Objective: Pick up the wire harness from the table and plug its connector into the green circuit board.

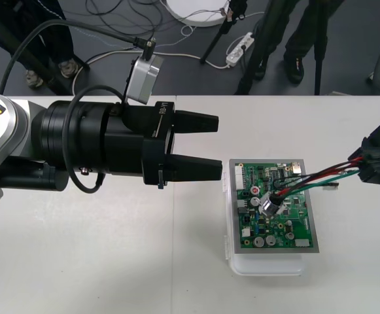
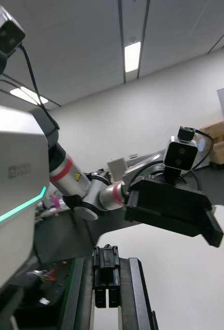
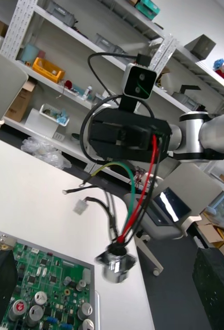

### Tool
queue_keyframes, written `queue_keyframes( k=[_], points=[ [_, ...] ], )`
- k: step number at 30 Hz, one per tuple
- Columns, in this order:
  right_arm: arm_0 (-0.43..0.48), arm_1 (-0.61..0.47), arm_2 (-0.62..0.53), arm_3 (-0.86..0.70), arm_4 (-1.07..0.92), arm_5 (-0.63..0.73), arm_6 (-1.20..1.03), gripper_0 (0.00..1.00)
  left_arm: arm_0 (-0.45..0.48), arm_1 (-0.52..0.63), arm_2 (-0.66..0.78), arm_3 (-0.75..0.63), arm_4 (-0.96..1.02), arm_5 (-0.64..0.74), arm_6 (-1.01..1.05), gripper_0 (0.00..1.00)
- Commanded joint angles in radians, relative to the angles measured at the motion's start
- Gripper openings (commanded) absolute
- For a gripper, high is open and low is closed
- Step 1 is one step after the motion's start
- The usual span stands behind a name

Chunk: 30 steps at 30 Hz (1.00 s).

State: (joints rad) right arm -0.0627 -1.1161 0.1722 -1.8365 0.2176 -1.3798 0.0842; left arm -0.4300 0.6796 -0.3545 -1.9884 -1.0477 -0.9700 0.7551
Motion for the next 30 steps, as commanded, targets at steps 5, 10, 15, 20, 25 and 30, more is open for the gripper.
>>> queue_keyframes(
  k=[5,10,15,20,25,30],
  points=[
    [0.043,-0.033,-0.03,-0.09,0.065,0.133,0.164,0.0,-0.053,-0.043,0.003,-0.035,0.043,0.044,-0.212,1.0],
    [0.064,-0.033,-0.03,-0.145,0.063,0.209,0.229,0.0,-0.073,-0.084,-0.008,-0.035,0.014,0.044,-0.223,1.0],
    [0.099,-0.031,-0.03,-0.224,0.074,0.309,0.262,0.0,-0.092,-0.111,-0.008,-0.035,-0.041,0.05,-0.232,1.0],
    [0.116,-0.004,-0.03,-0.282,0.106,0.383,0.269,0.0,-0.118,-0.126,-0.008,-0.035,-0.052,0.067,-0.232,1.0],
    [0.116,0.032,-0.03,-0.317,0.16,0.444,0.266,0.0,-0.139,-0.141,-0.009,-0.036,-0.052,0.07,-0.235,1.0],
    [0.116,0.038,-0.03,-0.351,0.2,0.502,0.256,0.0,-0.154,-0.14,-0.032,-0.039,-0.051,0.07,-0.243,1.0]
  ],
)
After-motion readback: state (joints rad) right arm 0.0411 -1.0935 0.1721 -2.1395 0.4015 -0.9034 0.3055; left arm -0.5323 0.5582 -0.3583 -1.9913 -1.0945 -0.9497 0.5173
